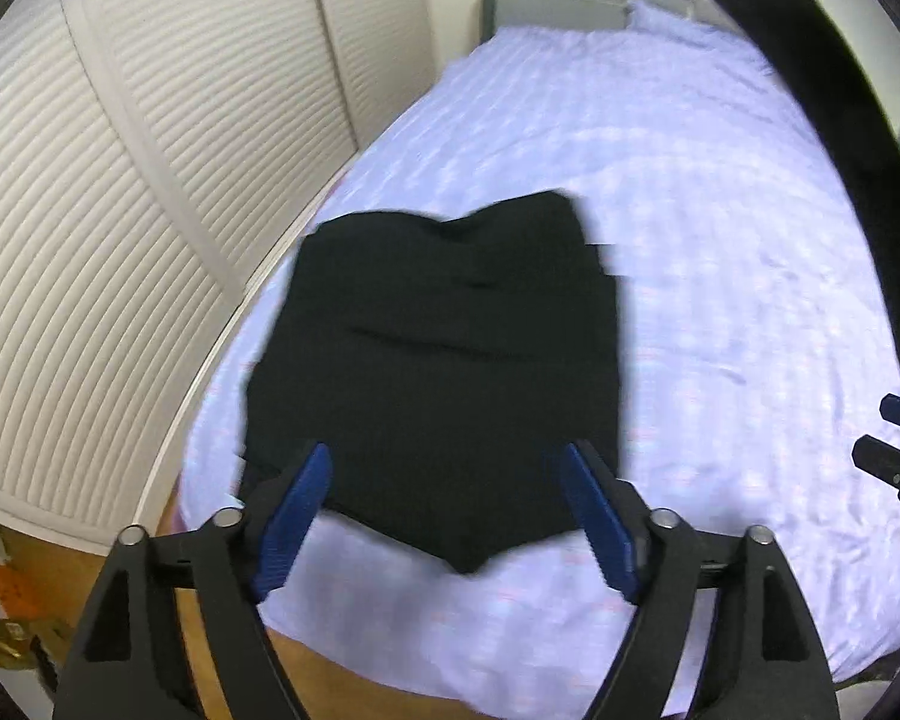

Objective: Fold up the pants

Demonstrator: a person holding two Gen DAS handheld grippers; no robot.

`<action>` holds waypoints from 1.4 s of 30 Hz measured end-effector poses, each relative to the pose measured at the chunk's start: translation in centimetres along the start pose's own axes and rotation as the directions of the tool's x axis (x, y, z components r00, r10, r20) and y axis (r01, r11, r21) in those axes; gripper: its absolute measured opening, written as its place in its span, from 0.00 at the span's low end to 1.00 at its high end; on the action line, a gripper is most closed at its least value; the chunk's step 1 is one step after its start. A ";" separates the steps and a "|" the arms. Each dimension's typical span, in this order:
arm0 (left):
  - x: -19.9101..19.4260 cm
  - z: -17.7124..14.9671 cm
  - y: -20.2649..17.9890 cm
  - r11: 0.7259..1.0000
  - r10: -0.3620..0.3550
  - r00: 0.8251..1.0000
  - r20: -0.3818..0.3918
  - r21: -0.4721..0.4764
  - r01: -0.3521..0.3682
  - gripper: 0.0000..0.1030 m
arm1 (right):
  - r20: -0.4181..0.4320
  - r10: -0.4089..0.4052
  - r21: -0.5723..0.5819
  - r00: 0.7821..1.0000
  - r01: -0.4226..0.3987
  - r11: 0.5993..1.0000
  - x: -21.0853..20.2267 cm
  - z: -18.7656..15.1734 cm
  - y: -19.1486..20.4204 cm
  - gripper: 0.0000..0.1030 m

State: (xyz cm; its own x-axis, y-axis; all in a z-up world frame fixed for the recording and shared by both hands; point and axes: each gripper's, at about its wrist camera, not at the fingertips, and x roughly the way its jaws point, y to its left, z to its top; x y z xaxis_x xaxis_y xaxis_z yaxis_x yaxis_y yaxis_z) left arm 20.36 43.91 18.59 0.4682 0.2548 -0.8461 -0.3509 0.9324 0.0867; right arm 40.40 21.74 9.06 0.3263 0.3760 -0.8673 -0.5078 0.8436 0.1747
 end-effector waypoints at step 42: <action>-11.9 -29.1 -33.0 0.955 -0.280 0.900 0.334 0.195 0.225 0.98 | 0.413 -0.347 0.302 0.842 0.233 0.924 -18.6 -40.2 -20.1 0.86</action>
State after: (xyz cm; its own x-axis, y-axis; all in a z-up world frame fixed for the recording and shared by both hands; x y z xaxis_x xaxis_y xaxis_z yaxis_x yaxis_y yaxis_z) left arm 2.72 2.66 10.49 0.7904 0.0538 -0.6103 -0.0713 0.9974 -0.0044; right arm 12.52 -17.62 2.91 0.7801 0.1820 -0.5987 -0.1525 0.9832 0.1001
